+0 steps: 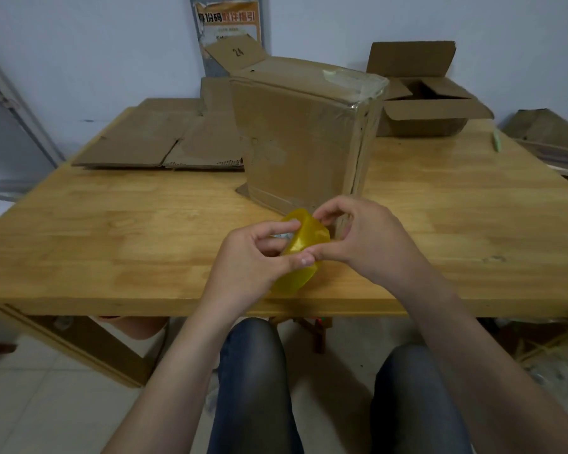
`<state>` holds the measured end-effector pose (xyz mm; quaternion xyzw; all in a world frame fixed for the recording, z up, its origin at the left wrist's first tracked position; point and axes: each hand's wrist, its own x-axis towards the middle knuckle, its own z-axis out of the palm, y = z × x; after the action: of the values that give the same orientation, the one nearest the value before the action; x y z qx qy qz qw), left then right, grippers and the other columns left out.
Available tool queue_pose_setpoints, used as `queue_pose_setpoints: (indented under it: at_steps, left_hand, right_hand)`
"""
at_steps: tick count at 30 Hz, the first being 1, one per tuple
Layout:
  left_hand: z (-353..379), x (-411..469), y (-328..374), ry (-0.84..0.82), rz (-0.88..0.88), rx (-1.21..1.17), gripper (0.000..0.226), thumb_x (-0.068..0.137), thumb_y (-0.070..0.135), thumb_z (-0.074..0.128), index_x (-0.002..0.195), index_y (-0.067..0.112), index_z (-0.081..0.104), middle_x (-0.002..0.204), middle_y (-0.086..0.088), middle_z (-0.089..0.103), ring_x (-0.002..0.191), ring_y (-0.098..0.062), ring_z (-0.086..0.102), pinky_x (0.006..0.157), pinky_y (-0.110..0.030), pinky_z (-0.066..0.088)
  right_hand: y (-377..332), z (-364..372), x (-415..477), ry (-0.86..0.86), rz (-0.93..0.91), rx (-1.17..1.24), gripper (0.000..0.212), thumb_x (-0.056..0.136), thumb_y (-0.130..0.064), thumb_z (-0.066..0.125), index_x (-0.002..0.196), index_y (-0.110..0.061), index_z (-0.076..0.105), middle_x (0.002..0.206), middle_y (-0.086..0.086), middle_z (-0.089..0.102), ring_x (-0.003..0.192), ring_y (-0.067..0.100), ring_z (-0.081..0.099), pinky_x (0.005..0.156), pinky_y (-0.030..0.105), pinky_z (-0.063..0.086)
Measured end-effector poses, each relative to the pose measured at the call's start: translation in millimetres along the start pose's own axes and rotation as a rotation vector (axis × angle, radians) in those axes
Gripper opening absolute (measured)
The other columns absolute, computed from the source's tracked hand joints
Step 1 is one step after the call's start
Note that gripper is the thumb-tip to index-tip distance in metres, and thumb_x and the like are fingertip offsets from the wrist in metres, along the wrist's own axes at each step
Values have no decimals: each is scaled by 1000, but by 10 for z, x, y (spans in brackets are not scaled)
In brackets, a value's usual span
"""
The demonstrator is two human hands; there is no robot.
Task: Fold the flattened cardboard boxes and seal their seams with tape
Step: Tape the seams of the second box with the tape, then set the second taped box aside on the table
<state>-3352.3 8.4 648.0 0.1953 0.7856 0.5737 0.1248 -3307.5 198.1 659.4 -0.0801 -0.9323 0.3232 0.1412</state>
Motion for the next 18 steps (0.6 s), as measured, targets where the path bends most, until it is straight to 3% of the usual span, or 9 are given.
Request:
queue_pose_setpoints:
  at_steps: [6, 8, 11, 14, 18]
  left_hand:
    - [-274, -1, -15, 45, 43, 266, 63, 76, 36, 88, 134, 40, 64, 117, 8, 75, 108, -2, 68, 96, -30, 57]
    - [-404, 15, -74, 64, 77, 428, 66, 80, 34, 86, 140, 41, 58, 126, 6, 72, 115, -4, 65, 98, -26, 53]
    - [-602, 32, -204, 121, 146, 716, 72, 87, 35, 79, 148, 48, 43, 129, 9, 70, 122, -12, 63, 105, -41, 50]
    - [-767, 52, -394, 168, 150, 969, 65, 92, 37, 71, 142, 53, 32, 127, 12, 69, 121, -15, 61, 104, -41, 36]
    - [-1083, 140, -704, 144, 40, 1075, 61, 95, 30, 65, 142, 53, 35, 131, 6, 66, 124, -18, 59, 115, -49, 27]
  right_hand:
    - [-155, 140, 124, -75, 35, -27, 85, 61, -67, 85, 135, -47, 51, 104, -25, 63, 97, 4, 61, 89, 45, 55]
    - [-228, 221, 184, -94, 22, -63, 83, 67, -63, 85, 139, -47, 48, 109, -26, 64, 105, 6, 60, 93, 45, 54]
    - [-300, 385, 268, -94, -3, -208, 75, 78, -63, 76, 144, -46, 45, 125, -22, 63, 121, 12, 54, 99, 44, 50]
    - [-355, 603, 330, -123, -30, -378, 73, 83, -71, 64, 147, -46, 41, 147, -16, 51, 134, 21, 44, 109, 51, 41]
    - [-469, 804, 392, -221, -32, -398, 67, 89, -58, 67, 150, -42, 41, 153, -13, 45, 139, 24, 38, 114, 49, 36]
